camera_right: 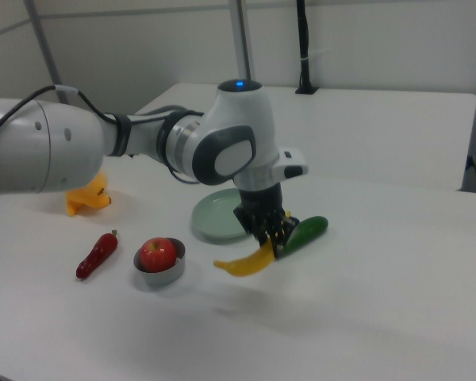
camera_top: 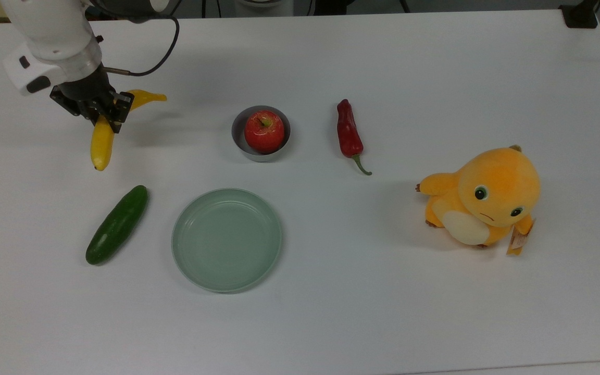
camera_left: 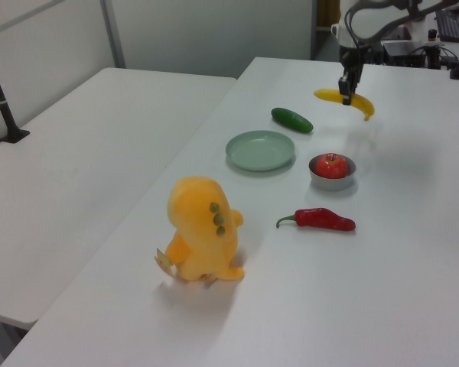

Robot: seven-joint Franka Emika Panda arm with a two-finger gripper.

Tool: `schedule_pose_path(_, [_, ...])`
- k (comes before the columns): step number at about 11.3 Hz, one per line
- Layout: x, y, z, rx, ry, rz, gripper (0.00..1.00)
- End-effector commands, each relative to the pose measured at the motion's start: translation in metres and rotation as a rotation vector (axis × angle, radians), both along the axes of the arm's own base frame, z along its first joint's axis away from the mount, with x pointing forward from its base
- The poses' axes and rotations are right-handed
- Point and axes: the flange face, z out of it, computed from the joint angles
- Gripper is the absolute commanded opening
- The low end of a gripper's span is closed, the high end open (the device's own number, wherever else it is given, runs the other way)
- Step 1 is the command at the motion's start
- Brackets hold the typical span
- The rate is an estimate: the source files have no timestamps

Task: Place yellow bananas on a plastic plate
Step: 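Lift the held banana and carry it toward the green plate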

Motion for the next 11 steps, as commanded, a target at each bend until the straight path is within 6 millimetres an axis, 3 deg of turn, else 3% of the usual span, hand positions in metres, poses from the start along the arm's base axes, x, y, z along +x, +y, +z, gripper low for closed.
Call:
schedule_pose_path(1, [0.037,0.051,0.029,0.066,-0.080,-0.024,0.00])
schedule_pose_path(6, [0.102,0.145,0.029,0.075,-0.251,-0.067,0.00])
schedule_pose_path(8, [0.118,0.181,0.013,0.087,-0.308,-0.079,0.00])
schedule_pose_path(11, [0.127,0.210,-0.026,0.089,-0.317,-0.056,0.00])
